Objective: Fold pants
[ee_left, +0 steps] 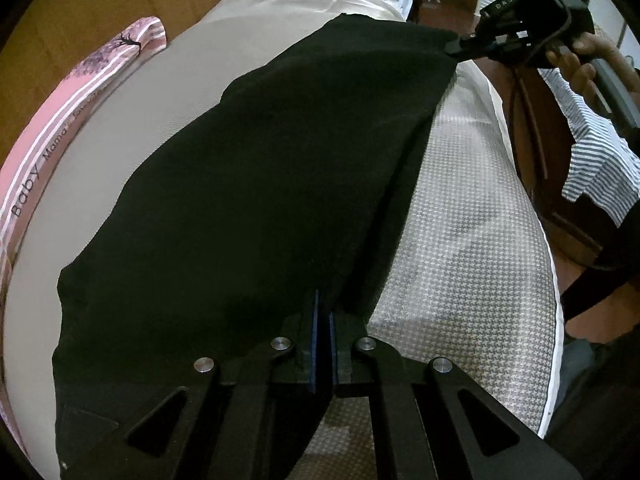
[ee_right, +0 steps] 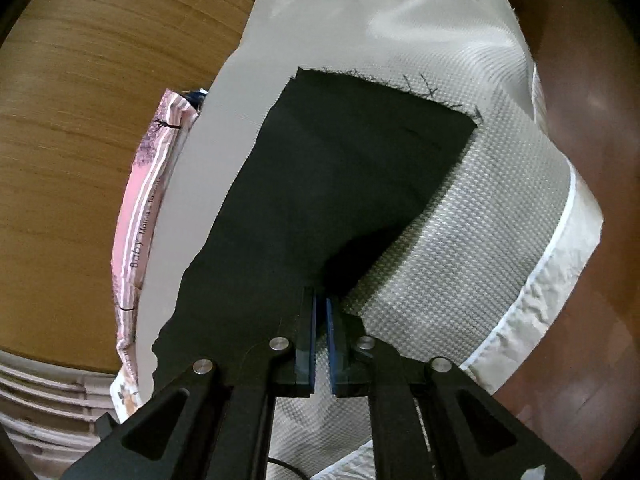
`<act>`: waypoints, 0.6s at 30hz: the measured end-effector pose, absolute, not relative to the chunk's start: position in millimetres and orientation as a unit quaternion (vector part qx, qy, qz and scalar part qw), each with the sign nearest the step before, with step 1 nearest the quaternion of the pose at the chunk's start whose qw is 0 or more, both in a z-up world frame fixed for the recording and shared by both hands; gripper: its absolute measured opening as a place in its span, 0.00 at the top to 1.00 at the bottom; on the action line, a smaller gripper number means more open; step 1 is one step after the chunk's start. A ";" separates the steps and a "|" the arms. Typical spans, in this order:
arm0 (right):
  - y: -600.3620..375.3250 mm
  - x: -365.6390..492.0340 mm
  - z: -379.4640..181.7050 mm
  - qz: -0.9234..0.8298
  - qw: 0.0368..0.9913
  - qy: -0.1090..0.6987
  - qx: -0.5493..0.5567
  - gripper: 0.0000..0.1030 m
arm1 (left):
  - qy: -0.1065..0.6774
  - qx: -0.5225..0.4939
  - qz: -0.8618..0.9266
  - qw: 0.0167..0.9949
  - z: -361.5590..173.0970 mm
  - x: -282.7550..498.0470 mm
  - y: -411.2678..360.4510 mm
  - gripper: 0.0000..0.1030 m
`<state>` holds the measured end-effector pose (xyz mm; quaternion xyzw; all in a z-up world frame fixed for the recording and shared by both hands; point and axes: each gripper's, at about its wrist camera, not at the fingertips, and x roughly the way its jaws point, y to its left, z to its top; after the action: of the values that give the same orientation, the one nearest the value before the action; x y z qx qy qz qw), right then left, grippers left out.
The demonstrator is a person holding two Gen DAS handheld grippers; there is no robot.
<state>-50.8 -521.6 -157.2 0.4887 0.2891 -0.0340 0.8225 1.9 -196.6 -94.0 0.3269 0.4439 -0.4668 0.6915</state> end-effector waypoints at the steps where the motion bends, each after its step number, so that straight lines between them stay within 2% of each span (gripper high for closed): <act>1: -522.0 -50.9 -153.1 -0.039 0.828 0.292 0.478 0.92 | 0.442 0.329 -0.466 0.692 -94.2 1.4 -197.2 0.96; 7: -540.5 -69.2 -135.0 -0.072 0.850 0.288 0.434 0.85 | 0.437 0.337 -0.457 0.698 -93.9 -1.9 -198.8 0.96; 11: -560.8 -69.4 -148.9 -0.033 0.820 0.258 0.510 0.85 | 0.442 0.332 -0.454 0.699 -94.6 -0.7 -199.3 0.96; 18: -554.2 -76.6 -169.5 0.011 0.791 0.232 0.566 0.84 | 0.441 0.331 -0.450 0.702 -95.2 -3.8 -199.9 0.96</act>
<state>-76.6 -554.2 -169.5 0.5661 0.2319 0.0109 0.7910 -3.8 -199.9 -95.2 0.3312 0.4413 -0.4503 0.7020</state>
